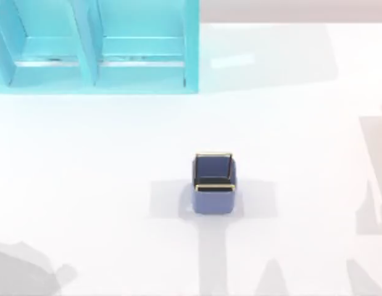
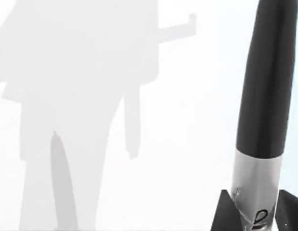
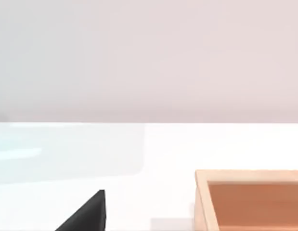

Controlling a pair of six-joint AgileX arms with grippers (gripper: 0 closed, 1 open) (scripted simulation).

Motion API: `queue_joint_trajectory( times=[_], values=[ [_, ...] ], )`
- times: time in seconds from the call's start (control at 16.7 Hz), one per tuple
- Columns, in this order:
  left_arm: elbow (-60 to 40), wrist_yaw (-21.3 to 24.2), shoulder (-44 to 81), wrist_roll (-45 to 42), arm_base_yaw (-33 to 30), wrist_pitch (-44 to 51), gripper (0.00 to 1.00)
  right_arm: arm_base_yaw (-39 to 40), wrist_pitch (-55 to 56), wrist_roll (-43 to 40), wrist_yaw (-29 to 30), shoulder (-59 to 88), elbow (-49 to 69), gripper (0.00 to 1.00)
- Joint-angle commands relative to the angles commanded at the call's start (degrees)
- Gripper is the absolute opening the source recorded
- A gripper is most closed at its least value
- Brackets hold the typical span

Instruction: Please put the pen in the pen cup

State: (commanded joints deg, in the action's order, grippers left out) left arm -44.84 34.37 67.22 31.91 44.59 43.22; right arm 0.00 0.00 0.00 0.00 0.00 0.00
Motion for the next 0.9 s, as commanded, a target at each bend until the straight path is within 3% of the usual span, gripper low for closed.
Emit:
queue_joint_trajectory(
  times=[0.18, 0.36, 0.9],
  values=[
    [-1.98, -9.98, 4.06, -0.94, -8.76, -5.32, 0.00, 0.00, 0.00, 0.00, 0.00, 0.00, 0.00, 1.00],
    [-4.88, -23.89, 9.52, -2.52, -21.02, -12.81, 0.00, 0.00, 0.00, 0.00, 0.00, 0.00, 0.00, 1.00],
    [-17.18, -77.14, 28.68, -9.26, -67.20, -42.11, 0.00, 0.00, 0.00, 0.00, 0.00, 0.00, 0.00, 1.00]
  ],
)
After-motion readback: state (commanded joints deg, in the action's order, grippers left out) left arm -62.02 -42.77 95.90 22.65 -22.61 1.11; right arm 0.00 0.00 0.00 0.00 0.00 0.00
